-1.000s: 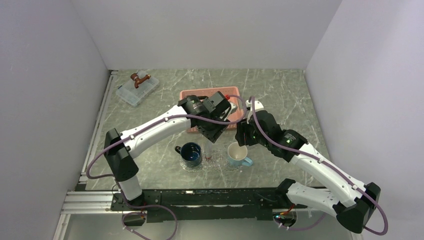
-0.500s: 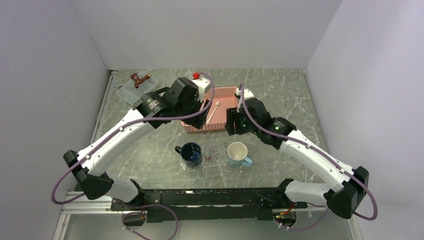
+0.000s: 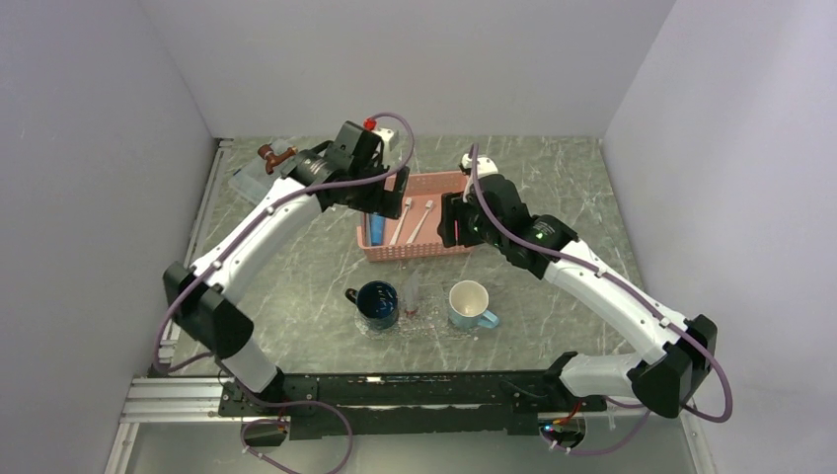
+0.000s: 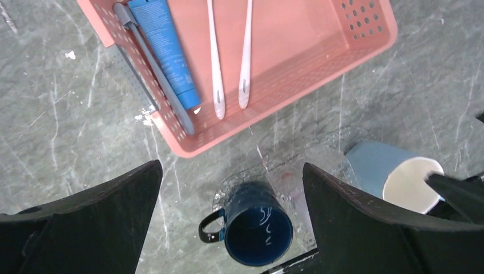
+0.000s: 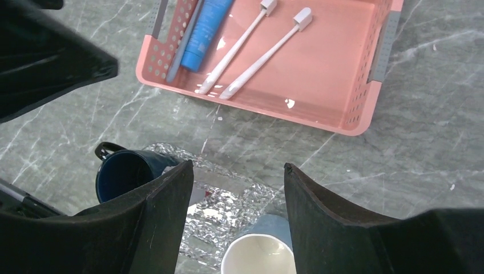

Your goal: Prepare toiletry sets of a toothbrush and toothpaste on the tray

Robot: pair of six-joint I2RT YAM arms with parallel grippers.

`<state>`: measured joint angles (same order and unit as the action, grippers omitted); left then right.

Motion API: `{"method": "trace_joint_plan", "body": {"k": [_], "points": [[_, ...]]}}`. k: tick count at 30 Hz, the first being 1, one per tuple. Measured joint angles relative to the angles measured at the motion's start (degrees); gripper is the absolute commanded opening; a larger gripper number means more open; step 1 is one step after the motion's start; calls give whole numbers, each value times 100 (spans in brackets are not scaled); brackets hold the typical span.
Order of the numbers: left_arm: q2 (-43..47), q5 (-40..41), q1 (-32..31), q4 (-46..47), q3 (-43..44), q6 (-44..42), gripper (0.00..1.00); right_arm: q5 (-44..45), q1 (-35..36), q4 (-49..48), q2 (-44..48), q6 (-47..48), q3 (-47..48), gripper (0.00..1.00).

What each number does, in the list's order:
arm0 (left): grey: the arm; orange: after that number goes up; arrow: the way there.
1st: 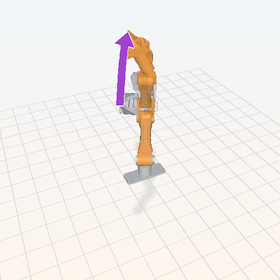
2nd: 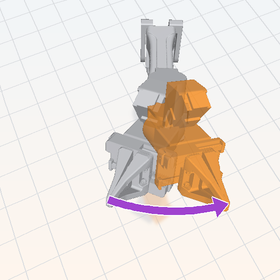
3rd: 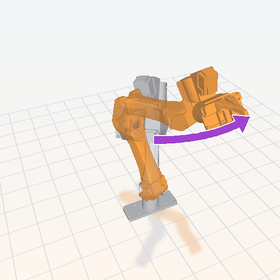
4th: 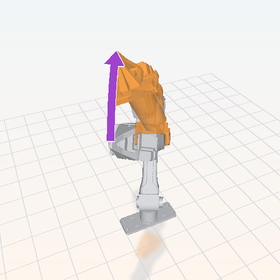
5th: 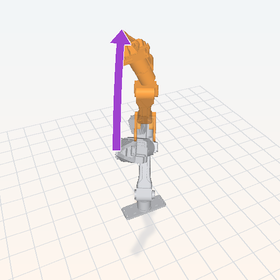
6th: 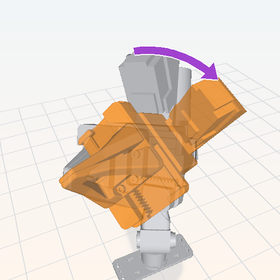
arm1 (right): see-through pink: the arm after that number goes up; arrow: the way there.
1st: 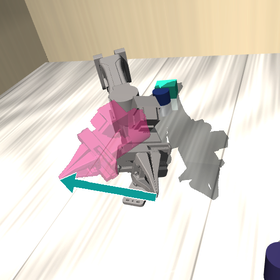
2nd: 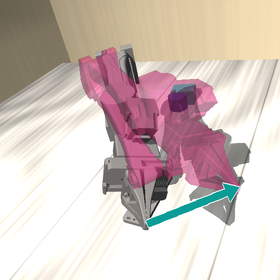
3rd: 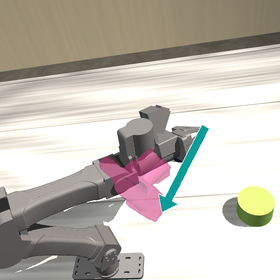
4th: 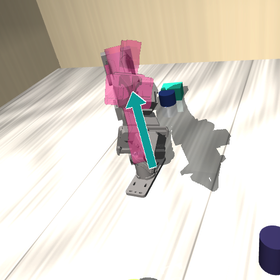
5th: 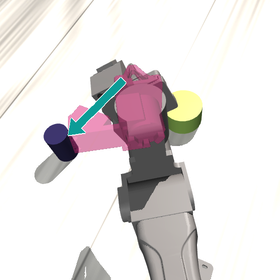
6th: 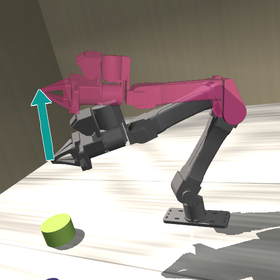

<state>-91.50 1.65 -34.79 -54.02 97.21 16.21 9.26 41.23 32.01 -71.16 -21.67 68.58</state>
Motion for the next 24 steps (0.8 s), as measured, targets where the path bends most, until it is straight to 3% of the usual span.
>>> {"method": "trace_joint_plan", "body": {"k": [9,17,24], "points": [[-1257,-94,254,179,516,70,95,120,-103,256,501,11,-24,63],[-2347,-83,319,190,1281,168,79,85,-114,446,973,4,-120,63],[-3110,122,328,70,1674,286,74,-39,-114,544,1117,0,-317,63]]}}
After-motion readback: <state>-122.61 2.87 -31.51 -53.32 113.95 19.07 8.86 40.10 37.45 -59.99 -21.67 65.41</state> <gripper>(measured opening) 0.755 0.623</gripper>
